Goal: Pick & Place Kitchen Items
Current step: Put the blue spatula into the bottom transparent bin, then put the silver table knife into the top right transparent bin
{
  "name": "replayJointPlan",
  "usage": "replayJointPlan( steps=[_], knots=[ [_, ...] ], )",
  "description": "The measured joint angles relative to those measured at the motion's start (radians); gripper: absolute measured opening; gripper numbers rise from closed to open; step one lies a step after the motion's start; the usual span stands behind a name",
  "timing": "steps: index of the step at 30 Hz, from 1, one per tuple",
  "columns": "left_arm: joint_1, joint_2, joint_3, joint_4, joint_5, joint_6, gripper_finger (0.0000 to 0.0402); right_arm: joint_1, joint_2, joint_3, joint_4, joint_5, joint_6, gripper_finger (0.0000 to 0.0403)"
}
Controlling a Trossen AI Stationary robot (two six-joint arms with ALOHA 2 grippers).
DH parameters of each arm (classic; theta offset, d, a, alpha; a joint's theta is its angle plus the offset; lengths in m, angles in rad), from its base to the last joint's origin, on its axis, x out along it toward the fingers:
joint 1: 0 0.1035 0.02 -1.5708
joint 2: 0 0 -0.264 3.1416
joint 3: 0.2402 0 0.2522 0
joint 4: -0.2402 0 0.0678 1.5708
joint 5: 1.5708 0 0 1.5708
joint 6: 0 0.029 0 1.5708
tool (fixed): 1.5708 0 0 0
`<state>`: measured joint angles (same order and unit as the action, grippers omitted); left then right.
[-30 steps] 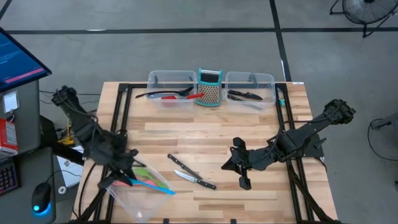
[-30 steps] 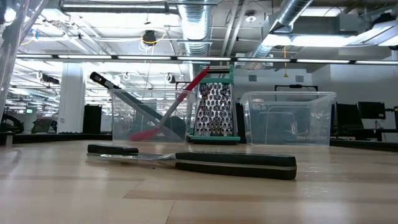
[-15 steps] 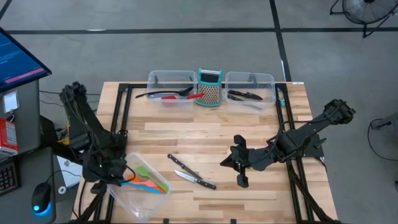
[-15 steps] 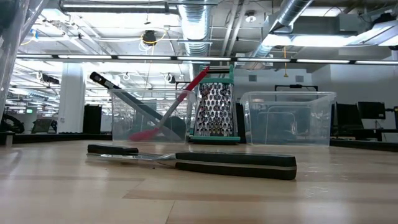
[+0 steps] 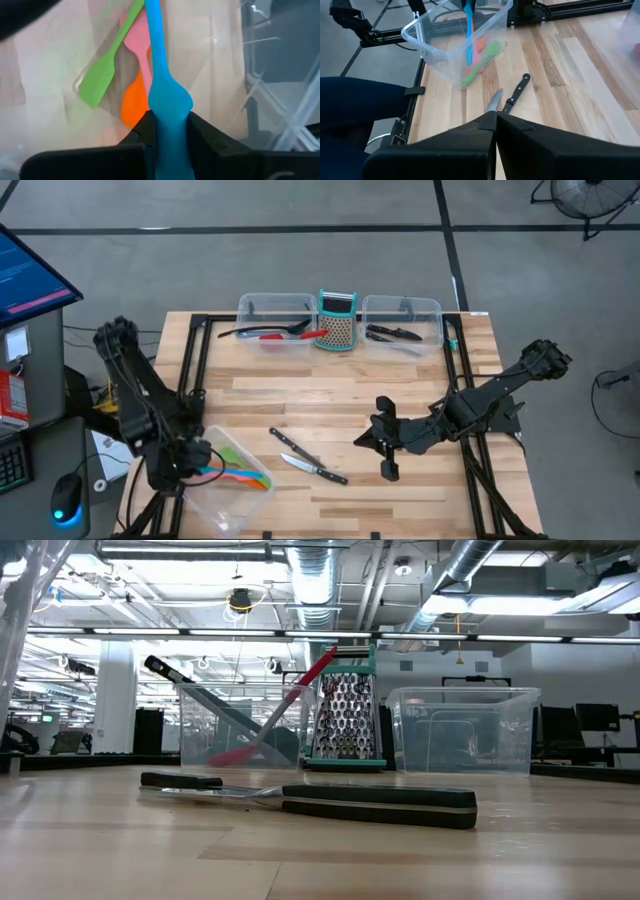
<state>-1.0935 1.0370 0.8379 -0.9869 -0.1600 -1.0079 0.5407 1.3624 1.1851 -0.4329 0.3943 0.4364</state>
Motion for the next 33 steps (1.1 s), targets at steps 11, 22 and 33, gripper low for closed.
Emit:
replayJointPlan(
  steps=[11, 22, 33],
  knots=[
    [0.001, 0.070, 0.000, 0.001, 0.001, -0.024, 0.0050, -0.001, 0.000, 0.000, 0.000, 0.000, -0.001, 0.0002],
    [0.010, 0.069, 0.000, 0.000, -0.002, -0.048, 0.0124, -0.049, 0.000, 0.000, -0.012, 0.002, 0.062, 0.0041],
    [0.015, 0.069, 0.000, 0.011, -0.044, -0.074, 0.0279, -0.094, 0.000, -0.038, 0.000, 0.007, 0.077, 0.0186]
  ],
)
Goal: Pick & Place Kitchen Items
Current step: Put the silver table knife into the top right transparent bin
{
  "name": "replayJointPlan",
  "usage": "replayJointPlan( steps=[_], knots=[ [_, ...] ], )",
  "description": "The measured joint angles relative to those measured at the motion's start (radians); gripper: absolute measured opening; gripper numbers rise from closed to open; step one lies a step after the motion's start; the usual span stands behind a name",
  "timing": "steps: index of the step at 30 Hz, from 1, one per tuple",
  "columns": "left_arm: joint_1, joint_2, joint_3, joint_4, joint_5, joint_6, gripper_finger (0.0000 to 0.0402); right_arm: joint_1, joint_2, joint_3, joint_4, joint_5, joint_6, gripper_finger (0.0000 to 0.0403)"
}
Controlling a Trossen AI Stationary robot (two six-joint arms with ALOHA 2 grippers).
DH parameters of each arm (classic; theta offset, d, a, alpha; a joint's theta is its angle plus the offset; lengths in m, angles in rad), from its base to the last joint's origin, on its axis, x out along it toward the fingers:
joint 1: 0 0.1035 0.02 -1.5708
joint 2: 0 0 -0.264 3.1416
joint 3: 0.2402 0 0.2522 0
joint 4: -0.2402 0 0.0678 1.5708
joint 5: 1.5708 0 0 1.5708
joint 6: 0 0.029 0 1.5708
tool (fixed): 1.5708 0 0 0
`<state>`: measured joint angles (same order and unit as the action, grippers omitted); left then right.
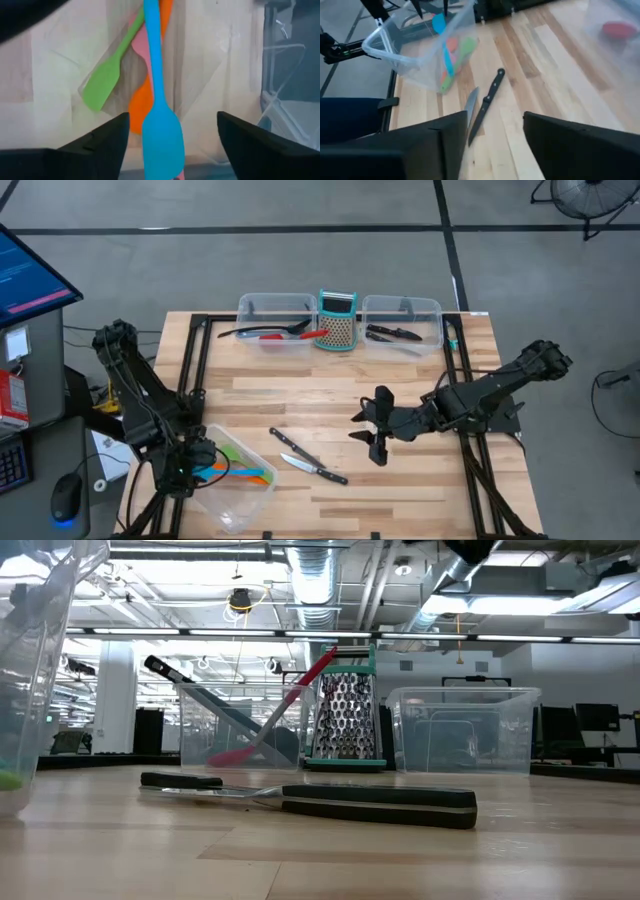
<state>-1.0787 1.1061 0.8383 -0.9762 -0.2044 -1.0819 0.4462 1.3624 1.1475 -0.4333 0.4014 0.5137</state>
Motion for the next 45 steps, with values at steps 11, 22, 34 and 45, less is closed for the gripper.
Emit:
replayJointPlan(
  steps=[11, 22, 34, 45],
  knots=[
    [0.097, -0.007, 0.000, 0.032, -0.006, 0.001, 0.0304, 0.009, 0.279, 0.001, 0.056, -0.091, 0.025, 0.0211],
    [0.110, -0.038, 0.000, 0.048, -0.070, 0.004, 0.0305, 0.018, 0.583, 0.240, -0.113, -0.175, -0.026, 0.0224],
    [0.110, -0.060, 0.000, 0.066, -0.167, 0.004, 0.0305, 0.038, 0.812, 0.436, -0.280, -0.266, -0.053, 0.0228],
    [0.110, -0.060, 0.000, 0.068, -0.176, 0.004, 0.0305, 0.014, 0.836, 0.440, -0.280, -0.330, -0.048, 0.0149]
  ],
)
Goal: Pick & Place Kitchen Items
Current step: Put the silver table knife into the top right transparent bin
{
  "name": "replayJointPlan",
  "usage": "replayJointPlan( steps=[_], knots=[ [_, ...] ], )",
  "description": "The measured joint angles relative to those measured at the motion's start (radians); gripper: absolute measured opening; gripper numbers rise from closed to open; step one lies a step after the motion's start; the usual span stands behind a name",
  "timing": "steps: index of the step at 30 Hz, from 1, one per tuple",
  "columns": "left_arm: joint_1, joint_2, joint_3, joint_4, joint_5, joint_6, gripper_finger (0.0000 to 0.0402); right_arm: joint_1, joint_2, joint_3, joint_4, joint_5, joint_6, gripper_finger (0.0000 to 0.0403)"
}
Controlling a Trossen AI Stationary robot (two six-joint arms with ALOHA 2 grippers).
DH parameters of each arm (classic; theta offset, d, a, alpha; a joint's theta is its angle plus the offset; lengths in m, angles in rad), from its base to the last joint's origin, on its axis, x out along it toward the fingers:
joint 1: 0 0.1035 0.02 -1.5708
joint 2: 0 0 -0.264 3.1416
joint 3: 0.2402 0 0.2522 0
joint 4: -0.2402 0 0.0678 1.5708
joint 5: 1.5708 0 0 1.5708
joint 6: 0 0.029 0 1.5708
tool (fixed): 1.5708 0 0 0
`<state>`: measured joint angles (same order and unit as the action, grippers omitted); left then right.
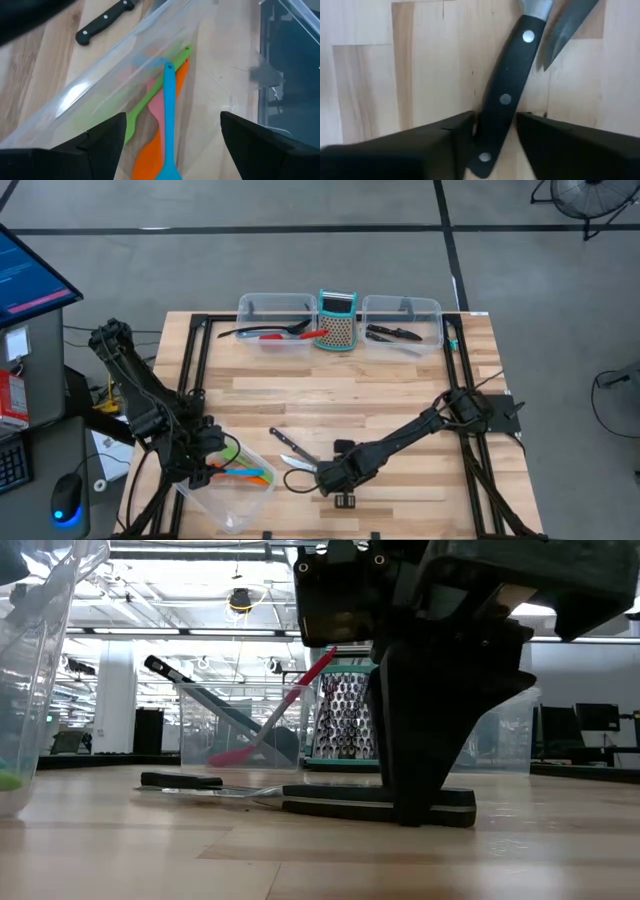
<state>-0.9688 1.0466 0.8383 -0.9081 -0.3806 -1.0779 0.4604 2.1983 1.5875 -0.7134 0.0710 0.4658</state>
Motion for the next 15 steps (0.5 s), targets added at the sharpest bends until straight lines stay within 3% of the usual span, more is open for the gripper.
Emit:
replayJointPlan(
  steps=[4, 15],
  knots=[
    [0.000, 0.000, 0.000, 0.000, -0.016, 0.000, 0.0305, -0.006, -0.002, 0.001, -0.021, -0.003, 0.005, 0.0063],
    [0.000, 0.000, 0.000, 0.006, -0.020, 0.000, 0.0305, -0.013, -0.057, -0.010, -0.135, 0.053, 0.003, 0.0065]
  ],
)
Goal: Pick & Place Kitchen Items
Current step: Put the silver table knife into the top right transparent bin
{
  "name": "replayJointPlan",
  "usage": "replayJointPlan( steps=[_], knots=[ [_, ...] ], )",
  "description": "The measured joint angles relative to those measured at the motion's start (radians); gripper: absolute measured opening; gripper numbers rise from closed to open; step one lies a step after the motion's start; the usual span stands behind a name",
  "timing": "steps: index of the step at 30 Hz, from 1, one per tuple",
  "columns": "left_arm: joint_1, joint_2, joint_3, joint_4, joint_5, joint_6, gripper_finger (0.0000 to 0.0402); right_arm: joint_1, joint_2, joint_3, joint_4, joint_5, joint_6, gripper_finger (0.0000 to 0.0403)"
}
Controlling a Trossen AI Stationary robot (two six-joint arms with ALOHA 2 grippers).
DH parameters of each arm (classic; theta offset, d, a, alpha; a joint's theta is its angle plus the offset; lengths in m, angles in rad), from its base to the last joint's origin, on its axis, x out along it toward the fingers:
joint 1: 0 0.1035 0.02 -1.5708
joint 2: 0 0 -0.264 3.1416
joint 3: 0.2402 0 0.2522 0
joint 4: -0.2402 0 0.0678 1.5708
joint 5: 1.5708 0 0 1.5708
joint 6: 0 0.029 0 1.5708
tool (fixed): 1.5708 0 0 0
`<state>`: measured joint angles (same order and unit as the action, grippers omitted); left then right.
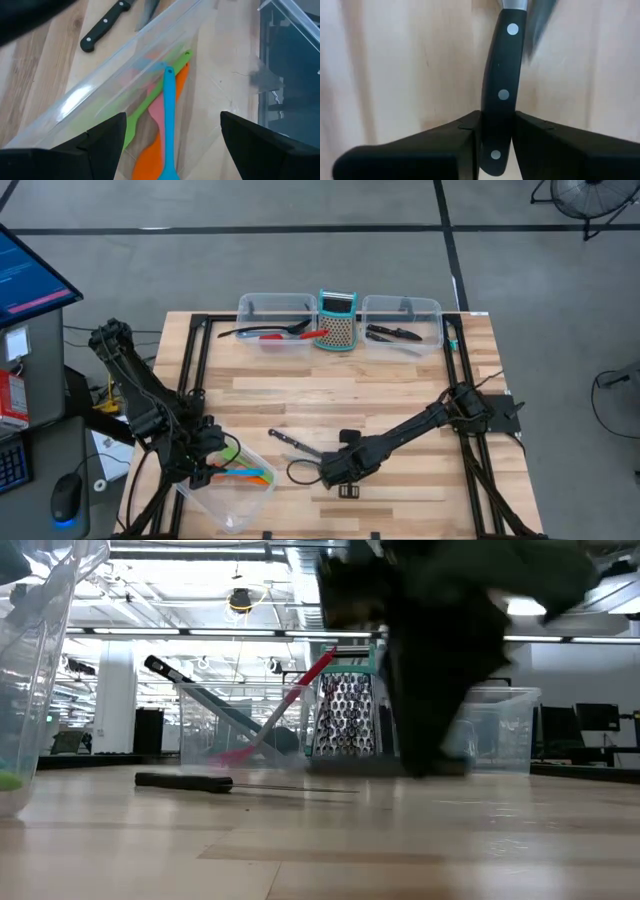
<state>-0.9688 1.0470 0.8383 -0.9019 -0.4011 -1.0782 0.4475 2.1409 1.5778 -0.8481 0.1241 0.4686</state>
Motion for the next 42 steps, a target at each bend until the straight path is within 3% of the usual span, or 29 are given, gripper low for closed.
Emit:
replayJointPlan(
  steps=[12, 19, 25, 33, 42],
  knots=[
    [0.000, -0.010, 0.000, 0.007, -0.019, 0.001, 0.0305, -0.014, -0.294, 0.004, -0.052, 0.116, -0.028, 0.0065],
    [0.000, -0.014, 0.000, 0.013, -0.045, 0.027, 0.0305, 0.012, -0.549, 0.005, 0.029, 0.145, -0.098, 0.0065],
    [0.000, -0.014, 0.000, 0.014, -0.070, 0.027, 0.0305, 0.029, -0.709, 0.006, 0.082, 0.241, -0.191, 0.0065],
    [0.000, -0.014, 0.000, 0.014, -0.070, 0.039, 0.0305, -0.009, -0.830, 0.006, 0.026, 0.349, -0.268, 0.0065],
    [0.000, -0.014, 0.000, 0.022, -0.070, 0.052, 0.0305, -0.153, -0.912, 0.006, -0.111, 0.402, -0.266, 0.0065]
  ],
)
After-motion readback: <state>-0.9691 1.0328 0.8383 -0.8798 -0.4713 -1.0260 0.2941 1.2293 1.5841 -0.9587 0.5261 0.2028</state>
